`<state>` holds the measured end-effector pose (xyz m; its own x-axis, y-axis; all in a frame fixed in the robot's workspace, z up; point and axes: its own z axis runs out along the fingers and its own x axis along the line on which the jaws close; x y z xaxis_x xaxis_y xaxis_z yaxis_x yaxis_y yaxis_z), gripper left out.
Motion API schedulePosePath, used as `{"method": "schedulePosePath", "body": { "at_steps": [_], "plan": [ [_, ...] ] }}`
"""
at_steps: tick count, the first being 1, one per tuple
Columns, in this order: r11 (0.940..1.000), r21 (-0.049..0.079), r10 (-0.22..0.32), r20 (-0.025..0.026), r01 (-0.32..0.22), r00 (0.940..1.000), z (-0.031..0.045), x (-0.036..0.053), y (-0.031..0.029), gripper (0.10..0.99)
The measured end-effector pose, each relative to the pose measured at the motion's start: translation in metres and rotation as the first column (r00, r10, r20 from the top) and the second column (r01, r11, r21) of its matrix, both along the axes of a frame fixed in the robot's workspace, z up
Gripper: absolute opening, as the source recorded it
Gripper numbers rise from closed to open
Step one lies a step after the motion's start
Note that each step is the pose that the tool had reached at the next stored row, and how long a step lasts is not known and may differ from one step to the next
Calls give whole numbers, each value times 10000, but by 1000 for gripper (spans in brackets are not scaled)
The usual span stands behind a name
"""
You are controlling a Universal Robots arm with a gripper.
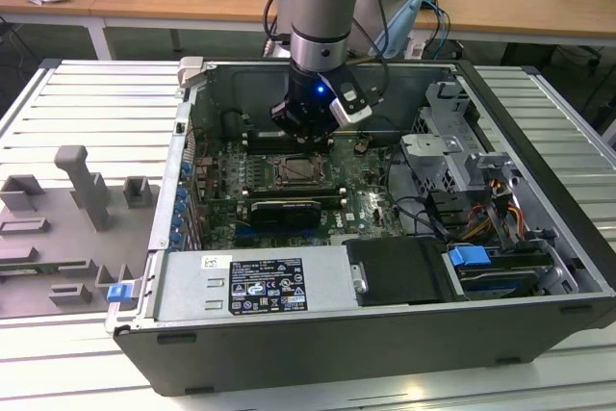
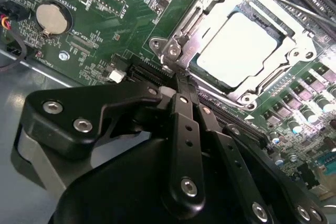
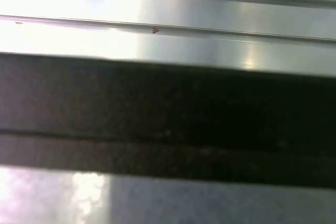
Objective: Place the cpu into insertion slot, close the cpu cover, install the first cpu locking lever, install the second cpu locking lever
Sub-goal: 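Install the first cpu locking lever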
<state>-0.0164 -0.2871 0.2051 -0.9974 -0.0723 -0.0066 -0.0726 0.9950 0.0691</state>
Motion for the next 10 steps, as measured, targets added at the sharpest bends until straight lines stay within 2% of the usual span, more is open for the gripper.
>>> {"method": "schedulePosePath", "body": {
  "at_steps": [6, 10],
  "plan": [
    [9999, -107, -1, -2, 1, 10000, -16, 0, -1, 106],
    [9999, -114, -2, -2, 2, 10000, -39, 1, 0, 106]
  ]
}}
